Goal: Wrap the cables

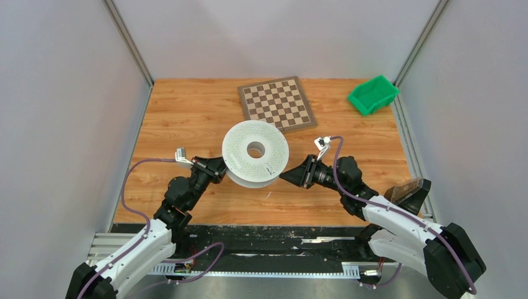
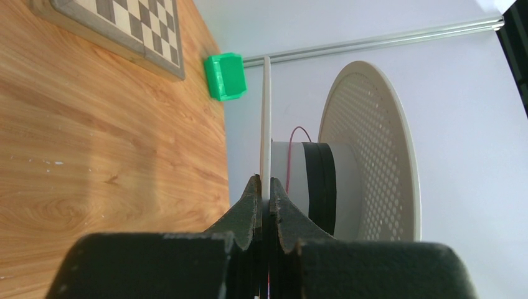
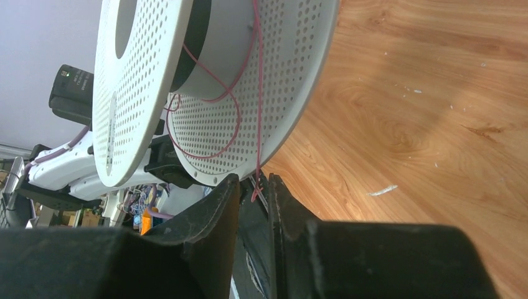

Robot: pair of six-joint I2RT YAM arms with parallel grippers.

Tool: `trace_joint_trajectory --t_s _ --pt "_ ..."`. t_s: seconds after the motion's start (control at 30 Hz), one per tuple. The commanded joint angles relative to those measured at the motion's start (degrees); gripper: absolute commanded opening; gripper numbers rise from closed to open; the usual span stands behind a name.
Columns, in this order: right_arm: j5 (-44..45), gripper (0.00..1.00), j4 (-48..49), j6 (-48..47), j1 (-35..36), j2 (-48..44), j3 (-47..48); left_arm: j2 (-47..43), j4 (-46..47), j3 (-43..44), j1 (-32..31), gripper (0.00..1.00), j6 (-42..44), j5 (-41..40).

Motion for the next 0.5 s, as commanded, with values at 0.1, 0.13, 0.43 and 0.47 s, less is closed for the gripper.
trace_joint_trajectory --t_s 0.1,0.13,0.43,0.47 --pt "0.3 0.20 4.8 0.6 1.0 1.0 0.1 -0.3 7.4 2.8 -0.1 0.00 -1.8 -0.1" --pt "0.4 0.18 5.2 0.7 1.1 1.0 -0.1 -0.2 7.4 2.7 -0.1 0.00 -1.9 -0.2" --pt "-1.6 0.00 8.2 3.7 1.4 -0.7 -0.6 -0.4 7.3 2.8 -0.1 0.00 -1.4 -0.3" --pt "-1.7 0.00 8.8 4.5 1.4 -1.1 -0.5 -0.3 7.4 2.9 0.0 0.00 -1.3 -0.4"
